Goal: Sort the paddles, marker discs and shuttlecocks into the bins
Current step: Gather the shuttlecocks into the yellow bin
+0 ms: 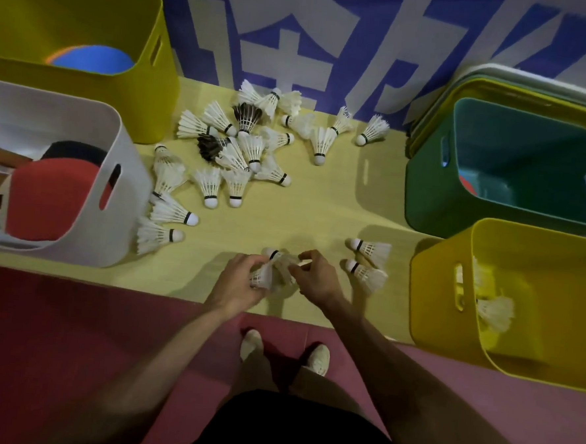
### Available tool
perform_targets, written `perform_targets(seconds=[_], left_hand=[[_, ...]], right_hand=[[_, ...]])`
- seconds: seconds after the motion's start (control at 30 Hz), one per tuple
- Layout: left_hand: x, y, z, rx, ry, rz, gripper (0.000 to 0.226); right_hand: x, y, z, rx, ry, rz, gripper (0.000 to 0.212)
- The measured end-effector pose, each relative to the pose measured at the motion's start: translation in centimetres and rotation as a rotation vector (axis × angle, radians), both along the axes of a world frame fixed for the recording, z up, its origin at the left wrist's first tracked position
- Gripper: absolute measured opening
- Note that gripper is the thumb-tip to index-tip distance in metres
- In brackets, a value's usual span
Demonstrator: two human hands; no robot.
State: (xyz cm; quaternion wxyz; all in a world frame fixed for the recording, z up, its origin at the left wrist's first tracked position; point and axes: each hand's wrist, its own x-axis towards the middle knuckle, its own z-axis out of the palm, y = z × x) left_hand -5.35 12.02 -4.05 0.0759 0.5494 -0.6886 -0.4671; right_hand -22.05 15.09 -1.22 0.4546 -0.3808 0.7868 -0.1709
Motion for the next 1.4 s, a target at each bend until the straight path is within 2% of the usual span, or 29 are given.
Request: perform_targets(seconds=[0.17, 0.4, 0.57, 0.87, 1.13, 1.27, 1.4], left_hand=[[-0.2, -0.3, -1.4, -0.159, -0.105, -0.181, 0.059], [0.8, -0.2, -1.9, -0.098, -0.025, -0.082, 0.058], [2.2, -1.6, -0.5, -0.036, 0.081, -0.083, 0.061], [1.5, -3.0, 4.7, -0.149, 0.106, -0.105, 0.056], [-6.1, -1.6, 11.3, -0.213, 0.227, 0.12, 0.056], [-12.3, 0.4, 14.3, -0.19, 0.384, 0.215, 0.053], [-18.1, 3.4, 16.5, -0.129, 0.533, 0.26, 0.046]], right_hand=[[1.1, 0.2, -0.4, -0.039, 0.042, -0.077, 0.043], [1.8, -0.5, -1.4, -0.121, 0.101, -0.037, 0.033], [1.1, -1.3, -1.3, -0.167, -0.036, -0.1, 0.032], [-1.7, -3.0, 1.3, -0.412, -0.005, -0.138, 0.027], [-8.9, -2.3, 8.0, -0.602, -0.076, -0.142, 0.032], [-14.8, -0.2, 12.0, -0.776, -0.062, -0.143, 0.033], [-21.4, 2.9, 13.8, -0.903, -0.094, -0.246, 0.028]])
